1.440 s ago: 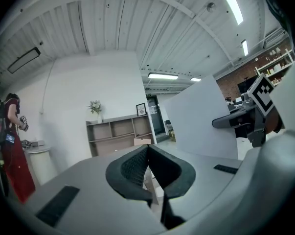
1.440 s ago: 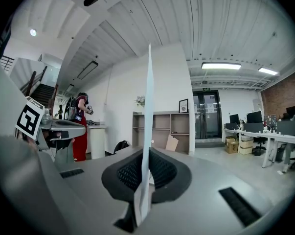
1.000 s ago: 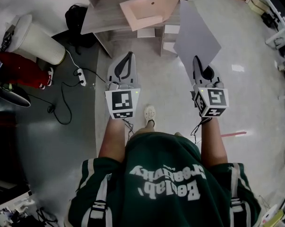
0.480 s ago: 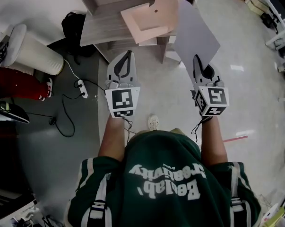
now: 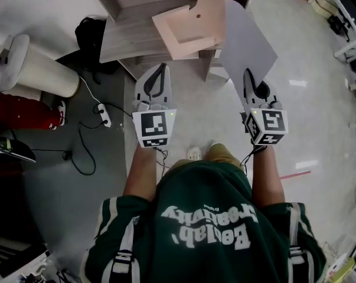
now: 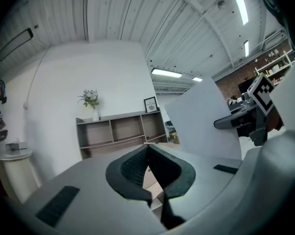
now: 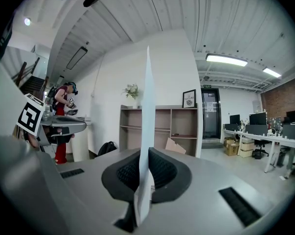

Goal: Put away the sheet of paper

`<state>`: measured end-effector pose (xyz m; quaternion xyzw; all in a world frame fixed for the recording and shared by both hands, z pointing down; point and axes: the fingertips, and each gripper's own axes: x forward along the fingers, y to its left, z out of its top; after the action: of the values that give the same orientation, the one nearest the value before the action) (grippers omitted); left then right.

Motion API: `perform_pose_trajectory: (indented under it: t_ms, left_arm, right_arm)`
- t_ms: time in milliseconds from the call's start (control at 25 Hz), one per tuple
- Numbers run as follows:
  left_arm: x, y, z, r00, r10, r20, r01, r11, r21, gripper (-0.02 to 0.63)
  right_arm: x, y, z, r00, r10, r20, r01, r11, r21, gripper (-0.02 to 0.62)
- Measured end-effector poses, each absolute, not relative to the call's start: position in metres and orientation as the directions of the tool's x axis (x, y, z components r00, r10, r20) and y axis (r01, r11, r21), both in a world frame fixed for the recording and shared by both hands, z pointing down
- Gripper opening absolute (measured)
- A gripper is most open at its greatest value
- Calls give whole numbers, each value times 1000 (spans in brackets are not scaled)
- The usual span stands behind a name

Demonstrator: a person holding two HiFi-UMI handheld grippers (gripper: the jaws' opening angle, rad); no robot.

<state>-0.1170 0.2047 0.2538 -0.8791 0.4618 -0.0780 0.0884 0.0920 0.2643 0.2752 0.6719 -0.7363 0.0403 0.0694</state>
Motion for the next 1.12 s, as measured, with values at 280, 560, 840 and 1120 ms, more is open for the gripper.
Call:
perform_pose_trajectory:
  t_ms: [280,560,840,1120]
  left_arm:
    - [-101,164,263,546,-834,75,-808,-548,-215,18]
    - [-74,90,263,517,-852,80,-828,-521,-208,18]
    - [-34,9,261,490,-868,84,-845,-496,-198,18]
    - [-13,-52,268,433,-896,102,-870,-445,-213,18]
  right_arm:
    - [108,220,285,-112,-977,180,-992,119,31,34]
    - [135,132,285,-165,-969,183,-984,174,35,34]
    - [169,38,283,-225,-955,191,-971,235,32,34]
    - [190,-36,292,-298,-931,211,-950,310,29,34]
